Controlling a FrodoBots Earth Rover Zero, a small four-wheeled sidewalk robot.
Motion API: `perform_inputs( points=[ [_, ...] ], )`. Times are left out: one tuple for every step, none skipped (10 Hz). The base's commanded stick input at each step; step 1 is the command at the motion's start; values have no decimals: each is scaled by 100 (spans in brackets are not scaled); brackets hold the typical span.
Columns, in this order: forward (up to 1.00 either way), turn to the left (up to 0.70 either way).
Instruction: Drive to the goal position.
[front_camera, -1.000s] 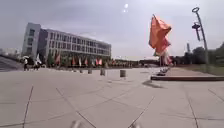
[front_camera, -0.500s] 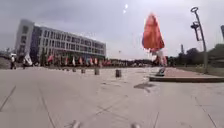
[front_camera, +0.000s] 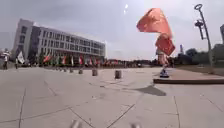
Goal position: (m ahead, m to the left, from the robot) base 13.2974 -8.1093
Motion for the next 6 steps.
perform_inputs(
  points=[
    [100,-14],
    [100,-1],
    [100,-10],
    [100,-17],
    [100,-6],
    [100,-23]
  ],
)
